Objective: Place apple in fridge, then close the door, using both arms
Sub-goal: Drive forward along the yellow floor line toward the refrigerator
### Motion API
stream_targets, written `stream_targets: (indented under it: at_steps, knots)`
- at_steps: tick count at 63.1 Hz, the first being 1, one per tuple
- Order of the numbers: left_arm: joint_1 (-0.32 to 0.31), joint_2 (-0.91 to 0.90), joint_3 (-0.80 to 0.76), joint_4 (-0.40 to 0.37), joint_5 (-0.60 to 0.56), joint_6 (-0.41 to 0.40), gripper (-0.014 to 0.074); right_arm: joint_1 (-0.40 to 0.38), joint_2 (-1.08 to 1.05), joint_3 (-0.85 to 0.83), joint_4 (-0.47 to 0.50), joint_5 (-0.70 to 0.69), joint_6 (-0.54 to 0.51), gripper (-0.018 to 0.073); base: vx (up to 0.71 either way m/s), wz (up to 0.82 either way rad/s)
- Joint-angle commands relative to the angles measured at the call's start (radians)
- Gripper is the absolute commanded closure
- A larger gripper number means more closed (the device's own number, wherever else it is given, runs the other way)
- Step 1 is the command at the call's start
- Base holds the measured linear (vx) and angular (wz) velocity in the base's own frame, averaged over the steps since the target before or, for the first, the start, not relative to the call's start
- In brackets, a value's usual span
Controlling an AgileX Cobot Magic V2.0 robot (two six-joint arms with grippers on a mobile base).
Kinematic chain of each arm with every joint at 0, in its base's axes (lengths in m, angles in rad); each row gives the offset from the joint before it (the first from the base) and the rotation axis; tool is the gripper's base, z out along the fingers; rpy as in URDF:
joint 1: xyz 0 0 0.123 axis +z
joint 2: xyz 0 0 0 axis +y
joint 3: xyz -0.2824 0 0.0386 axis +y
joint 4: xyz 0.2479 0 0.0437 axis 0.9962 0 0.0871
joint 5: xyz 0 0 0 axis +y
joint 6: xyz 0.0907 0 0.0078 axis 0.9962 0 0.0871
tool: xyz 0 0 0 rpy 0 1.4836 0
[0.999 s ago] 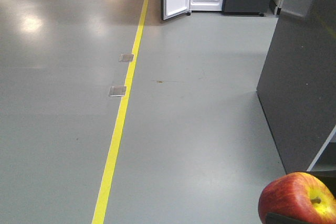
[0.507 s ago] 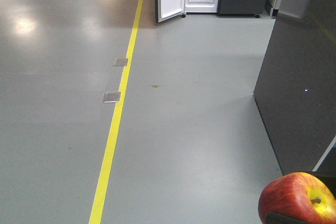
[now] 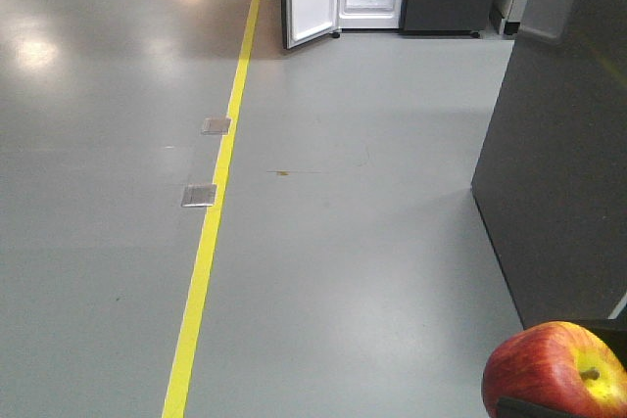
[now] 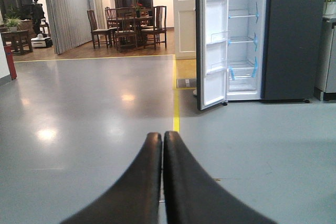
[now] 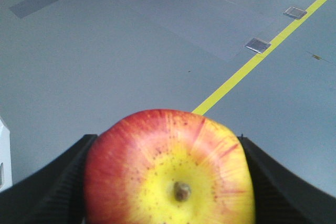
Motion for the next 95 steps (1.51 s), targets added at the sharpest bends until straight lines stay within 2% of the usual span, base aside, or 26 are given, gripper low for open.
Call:
stream_targets:
  at_steps: [1,95]
  knots:
    - [-0.002,-0.017,0.022,0.0,-0.075,-0.007,0.0603,0.002,0.002,-0.028,0.009,-0.075,-0.009,0.0198,0.16,-0.01]
    - [-0.002,-0.017,0.022,0.0,-0.075,-0.007,0.0603,0.002,0.002,-0.028,0.009,-0.075,-0.009,0.0198,0.19,-0.01]
